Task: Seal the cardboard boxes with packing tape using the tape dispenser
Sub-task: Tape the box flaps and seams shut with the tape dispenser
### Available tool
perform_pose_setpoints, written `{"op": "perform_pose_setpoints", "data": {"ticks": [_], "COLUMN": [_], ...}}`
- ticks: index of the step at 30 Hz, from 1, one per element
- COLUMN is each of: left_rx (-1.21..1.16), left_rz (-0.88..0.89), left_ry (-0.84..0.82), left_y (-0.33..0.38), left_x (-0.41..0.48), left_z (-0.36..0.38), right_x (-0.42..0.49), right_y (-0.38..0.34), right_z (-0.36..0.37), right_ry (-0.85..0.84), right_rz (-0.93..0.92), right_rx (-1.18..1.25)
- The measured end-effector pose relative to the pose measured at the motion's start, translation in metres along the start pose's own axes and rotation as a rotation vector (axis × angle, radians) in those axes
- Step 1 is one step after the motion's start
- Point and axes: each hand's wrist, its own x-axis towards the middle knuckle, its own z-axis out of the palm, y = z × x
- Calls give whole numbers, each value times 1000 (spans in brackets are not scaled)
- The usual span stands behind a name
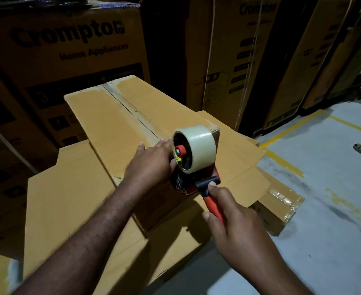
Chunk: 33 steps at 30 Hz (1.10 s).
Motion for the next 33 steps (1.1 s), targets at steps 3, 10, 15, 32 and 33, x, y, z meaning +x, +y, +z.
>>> {"op": "perform_pose_setpoints", "data": {"ticks": [3,10,15,32,33], "left_rx": [81,164,233,65,22], "left_rz": [26,80,52,407,302], "left_ry": [101,152,177,334,364], "left_y": [4,7,6,-98,-97], "left_x": [-3,-2,0,-48,-53], "left_z": [9,19,12,3,3], "right_x": [4,4,12,59,65], "right_y": [5,20,24,-18,-22], "right_z": [4,-21,-87,-95,-91], "right_ry": [-13,-51,100,103,81], "right_rz": [108,214,226,-86,-102], "right_rx": [97,251,431,524,526]}}
